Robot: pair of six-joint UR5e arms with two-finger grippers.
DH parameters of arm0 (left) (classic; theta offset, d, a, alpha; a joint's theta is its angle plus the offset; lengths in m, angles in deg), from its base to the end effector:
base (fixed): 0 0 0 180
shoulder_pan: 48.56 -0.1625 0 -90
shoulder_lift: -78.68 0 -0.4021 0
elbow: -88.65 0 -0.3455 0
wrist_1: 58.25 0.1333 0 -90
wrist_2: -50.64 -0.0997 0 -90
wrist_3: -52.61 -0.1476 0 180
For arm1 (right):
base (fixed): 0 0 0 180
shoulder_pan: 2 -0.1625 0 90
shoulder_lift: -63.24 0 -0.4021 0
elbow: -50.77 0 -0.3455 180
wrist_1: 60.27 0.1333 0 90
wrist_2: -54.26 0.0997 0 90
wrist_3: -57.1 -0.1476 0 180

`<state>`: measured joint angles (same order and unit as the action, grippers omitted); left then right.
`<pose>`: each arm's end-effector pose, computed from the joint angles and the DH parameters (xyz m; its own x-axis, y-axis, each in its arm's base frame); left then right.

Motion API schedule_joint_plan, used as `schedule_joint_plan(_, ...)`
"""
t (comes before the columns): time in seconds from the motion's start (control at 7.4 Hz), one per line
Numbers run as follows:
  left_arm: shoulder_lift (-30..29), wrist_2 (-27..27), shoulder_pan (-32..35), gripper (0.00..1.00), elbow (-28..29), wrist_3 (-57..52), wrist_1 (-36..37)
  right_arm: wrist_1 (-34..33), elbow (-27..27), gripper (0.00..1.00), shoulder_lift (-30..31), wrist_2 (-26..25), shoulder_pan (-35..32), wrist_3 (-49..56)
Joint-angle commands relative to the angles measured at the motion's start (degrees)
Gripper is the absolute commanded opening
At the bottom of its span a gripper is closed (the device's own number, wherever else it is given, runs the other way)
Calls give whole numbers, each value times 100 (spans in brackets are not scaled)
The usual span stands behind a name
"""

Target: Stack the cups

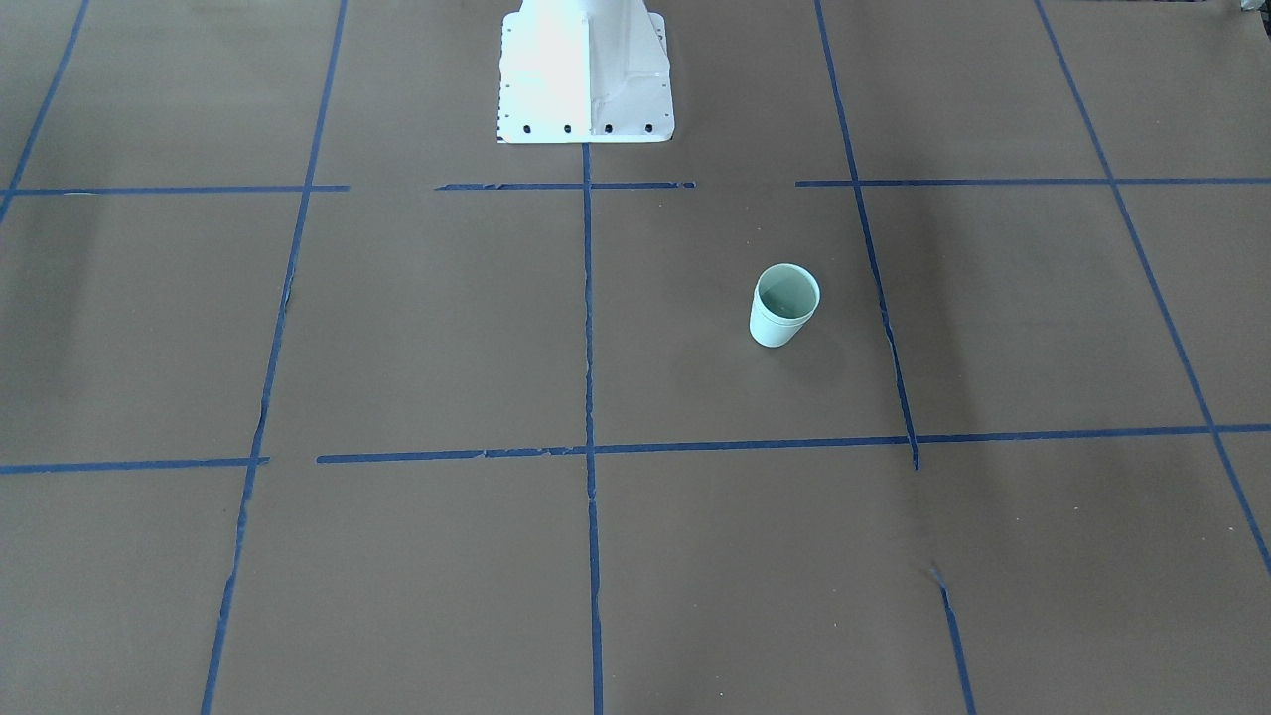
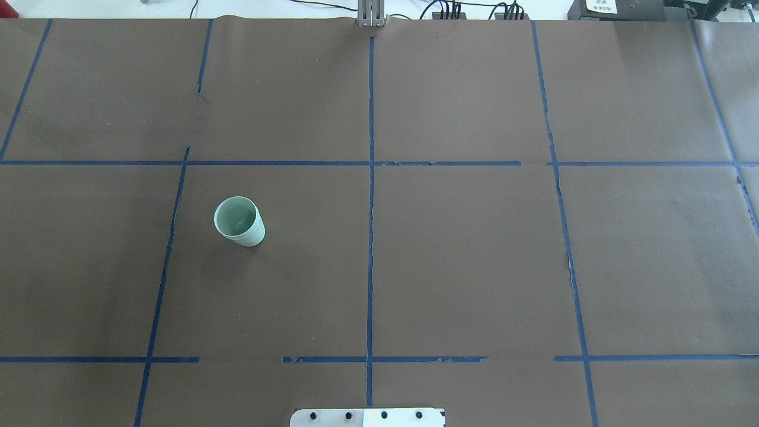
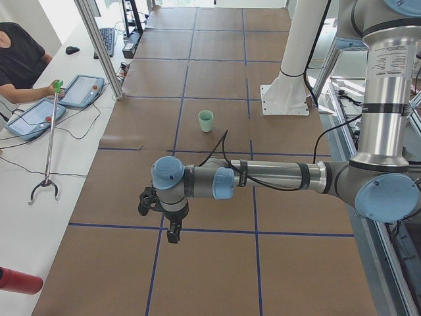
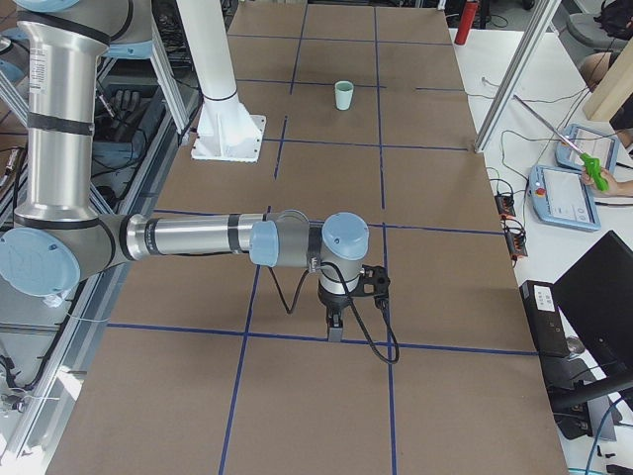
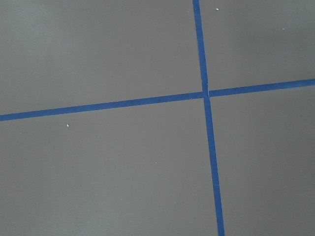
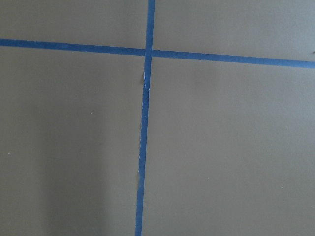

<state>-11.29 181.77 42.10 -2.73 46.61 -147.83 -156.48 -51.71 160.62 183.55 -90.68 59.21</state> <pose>-0.0414 -0.4462 0.6660 0.7504 0.1065 -0.6524 -0.0673 0.9941 0.0849 0.0308 -0.3908 0.6467 0.7727 -0.0424 0.6334 0.0515 0.9987 0.0040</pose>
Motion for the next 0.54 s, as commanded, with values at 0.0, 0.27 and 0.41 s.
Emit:
schedule_joint_plan(0.0, 14, 253, 4, 100, 24, 2, 11, 6, 0, 100, 0, 0, 0, 0)
schedule_joint_plan(0.27, 138, 756, -5, 100, 85, -15, -15, 6, 0, 100, 0, 0, 0, 0)
schedule_joint_plan(0.41, 138, 748, -5, 100, 85, -15, -15, -3, 0, 100, 0, 0, 0, 0)
